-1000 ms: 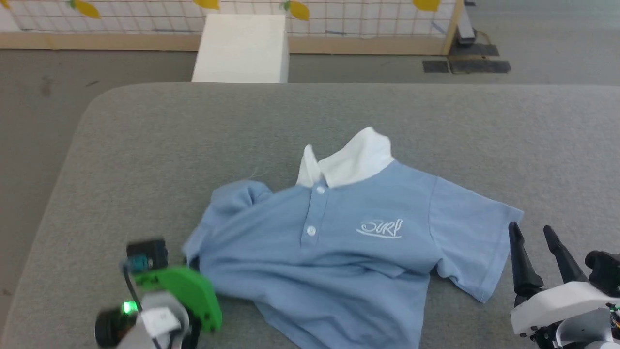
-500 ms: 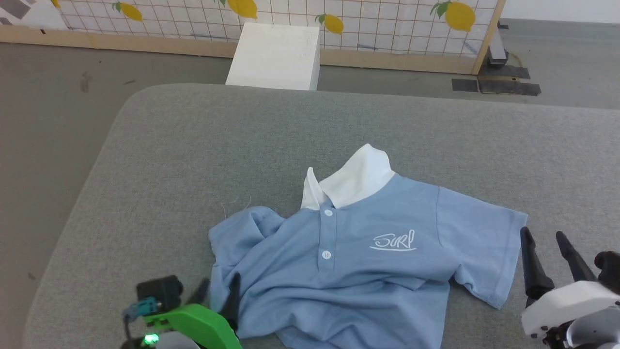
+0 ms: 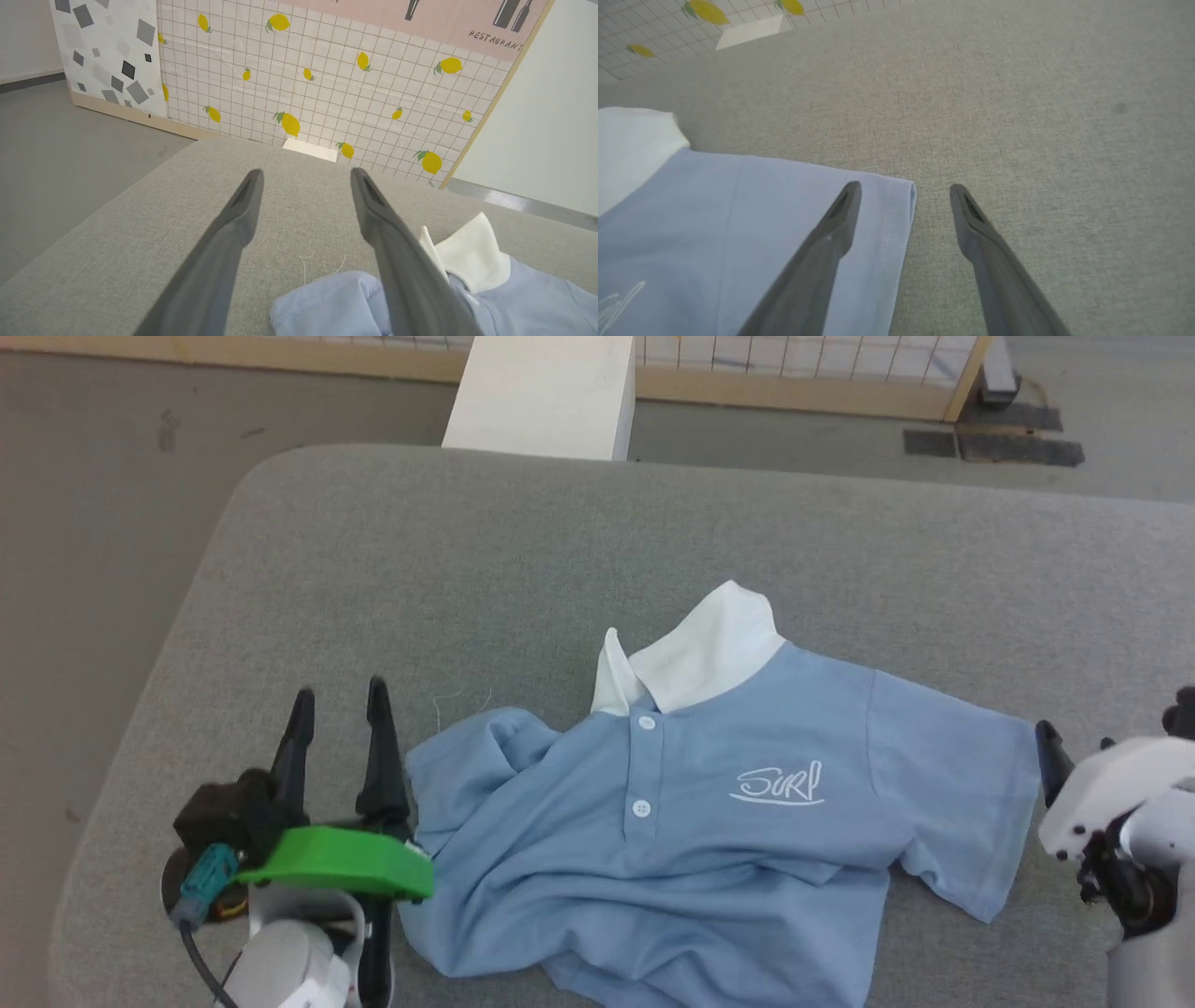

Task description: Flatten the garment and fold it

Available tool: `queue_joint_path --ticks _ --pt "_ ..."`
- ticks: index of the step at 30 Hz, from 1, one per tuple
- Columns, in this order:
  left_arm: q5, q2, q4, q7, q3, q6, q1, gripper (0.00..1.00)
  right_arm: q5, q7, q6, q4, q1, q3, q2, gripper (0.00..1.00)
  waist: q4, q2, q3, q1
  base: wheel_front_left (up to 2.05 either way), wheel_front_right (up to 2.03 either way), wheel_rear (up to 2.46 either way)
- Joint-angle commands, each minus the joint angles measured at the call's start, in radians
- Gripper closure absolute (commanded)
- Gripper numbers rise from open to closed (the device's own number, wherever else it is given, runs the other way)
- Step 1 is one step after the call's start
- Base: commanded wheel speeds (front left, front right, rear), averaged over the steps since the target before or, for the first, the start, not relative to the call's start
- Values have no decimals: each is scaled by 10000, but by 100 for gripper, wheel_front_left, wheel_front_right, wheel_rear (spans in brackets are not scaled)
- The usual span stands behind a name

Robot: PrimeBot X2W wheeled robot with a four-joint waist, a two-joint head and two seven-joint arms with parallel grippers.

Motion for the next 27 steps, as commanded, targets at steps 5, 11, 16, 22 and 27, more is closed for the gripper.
queue_joint_path --ticks 5,11,16,22,27 --pt "952 -873 211 -64 671 -858 -403 0 -511 1329 -13 1195 -1154 -217 -5 0 221 0 553 0 0 0 0" --pt "1529 -1391 656 -65 1223 -1558 -557 0 -1049 2392 -13 1879 -1545 -403 -5 51 221 0 711 0 0 0 0" --pt "1770 -1572 970 -65 1586 -1848 -486 0 -742 2131 -13 1715 -1457 -335 -5 100 71 0 543 0 0 0 0" --pt "1971 -1655 1375 -66 1781 -2047 -299 0 -51 846 -13 417 -347 -876 -5 100 -189 0 -22 0 0 0 0" --pt "2108 -1672 1698 -66 1796 -2171 -214 0 432 563 -13 -923 1190 -1293 -5 100 -577 0 -400 0 0 0 0"
